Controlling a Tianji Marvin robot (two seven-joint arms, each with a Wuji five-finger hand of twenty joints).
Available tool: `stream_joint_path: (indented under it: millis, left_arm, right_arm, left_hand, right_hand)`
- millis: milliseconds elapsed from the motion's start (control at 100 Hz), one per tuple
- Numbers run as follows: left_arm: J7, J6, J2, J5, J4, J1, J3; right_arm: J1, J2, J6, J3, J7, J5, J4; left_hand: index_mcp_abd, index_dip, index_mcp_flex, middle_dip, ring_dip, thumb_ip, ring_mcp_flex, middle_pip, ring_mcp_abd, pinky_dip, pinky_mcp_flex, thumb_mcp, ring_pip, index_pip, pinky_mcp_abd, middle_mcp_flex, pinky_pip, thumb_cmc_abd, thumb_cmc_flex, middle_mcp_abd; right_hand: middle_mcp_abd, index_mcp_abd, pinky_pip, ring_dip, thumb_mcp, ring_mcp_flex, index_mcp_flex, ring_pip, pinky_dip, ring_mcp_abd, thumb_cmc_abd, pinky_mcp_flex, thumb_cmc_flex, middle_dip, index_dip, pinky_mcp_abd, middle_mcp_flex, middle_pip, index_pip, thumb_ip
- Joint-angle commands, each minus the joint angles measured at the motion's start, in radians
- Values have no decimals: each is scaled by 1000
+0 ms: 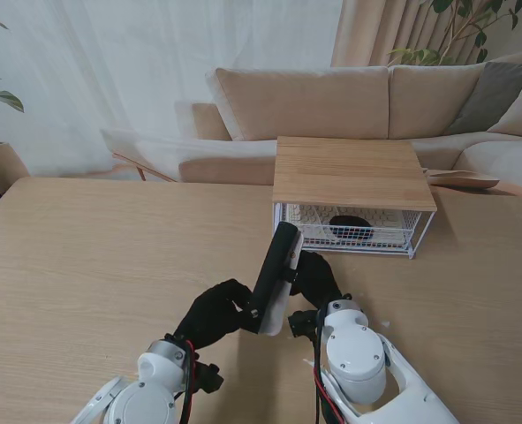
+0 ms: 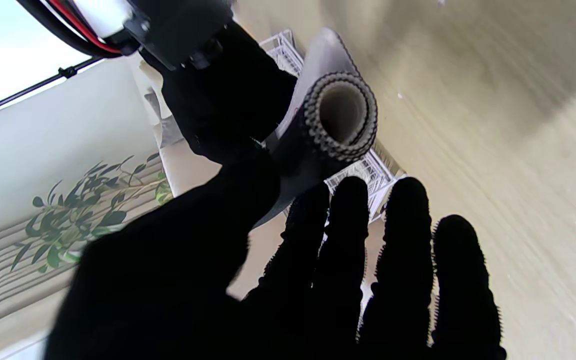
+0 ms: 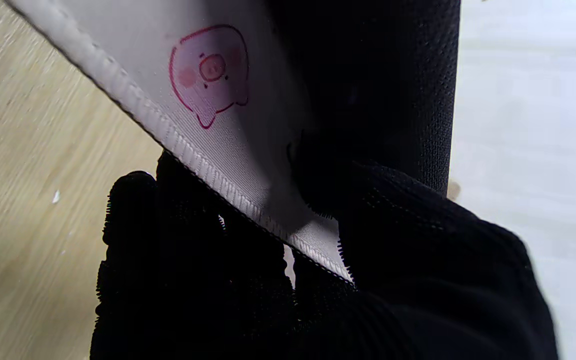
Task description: Unroll the mouse pad and set up the keyboard and mouse from the tabletop organizer
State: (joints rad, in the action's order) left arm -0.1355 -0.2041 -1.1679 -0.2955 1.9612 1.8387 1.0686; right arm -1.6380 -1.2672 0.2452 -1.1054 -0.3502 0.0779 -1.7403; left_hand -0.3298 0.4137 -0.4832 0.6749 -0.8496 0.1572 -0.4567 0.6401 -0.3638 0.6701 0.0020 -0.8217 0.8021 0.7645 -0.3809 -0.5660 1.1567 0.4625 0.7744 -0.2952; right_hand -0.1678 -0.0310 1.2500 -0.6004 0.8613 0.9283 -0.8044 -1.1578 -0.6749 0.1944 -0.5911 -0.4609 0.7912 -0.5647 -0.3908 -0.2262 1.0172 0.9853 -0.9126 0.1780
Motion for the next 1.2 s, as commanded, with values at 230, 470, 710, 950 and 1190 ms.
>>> stream_joint_path:
  millis: [230, 470, 710, 950, 1190]
  left_arm:
    - [16, 32, 13, -60, 14, 6, 49]
    - [0, 100, 21, -191, -105, -94, 57]
    - [34, 457, 80, -511, -312, -238, 35]
    - [25, 558, 96, -584, -462, -360, -78]
    - [-28, 517, 77, -558, -559, -475, -241]
  right_arm:
    - [0, 8, 140, -12, 46, -163, 15]
    - [23, 18, 208, 12, 70, -255, 54]
    - [51, 29, 325, 23, 150, -256, 60]
    - [74, 47, 368, 45, 214, -296, 77]
    - [88, 46, 405, 69, 219, -313, 89]
  left_hand:
    - [144, -34, 58, -216, 171, -58, 197, -122, 64, -13, -83, 24, -260, -159, 31, 217, -162, -77, -99, 70]
    - [219, -35, -76, -244, 233, 4, 170, -89, 134, -40, -41, 82, -269, -116, 45, 155, -133, -51, 122, 143]
    - [261, -83, -179, -277, 302, 21, 132, -100, 234, -95, -8, 102, -269, -127, 64, 70, -112, -34, 172, 233]
    - [267, -86, 57, -302, 428, -51, 299, -144, 309, -147, -38, 19, -319, -264, 157, 282, -133, -129, 151, 275]
    - [255, -72, 164, -305, 487, -52, 335, -133, 327, -156, -67, 32, -322, -240, 194, 350, -134, -139, 158, 274]
  right_hand:
    - [-72, -30, 93, -39, 99, 81, -59, -71, -49, 43, -30, -27, 49, -52, -66, -9, 70, 56, -64, 15]
    - [-79, -47, 97, -38, 122, 100, -66, -67, -51, 48, -47, -42, 48, -55, -69, -10, 89, 48, -65, 21]
    - [-74, -63, 89, -34, 85, 94, -55, -50, -52, 49, -22, -39, 56, -54, -65, -10, 82, 33, -55, 28]
    - [-60, -67, 75, -9, 52, 110, -59, -2, -42, 47, -13, -50, 63, -23, -41, -2, 99, 4, -52, 34]
    - [-42, -77, 70, 14, 55, 152, -68, 29, -26, 46, -22, -91, 52, 14, -19, -4, 144, -16, -58, 39]
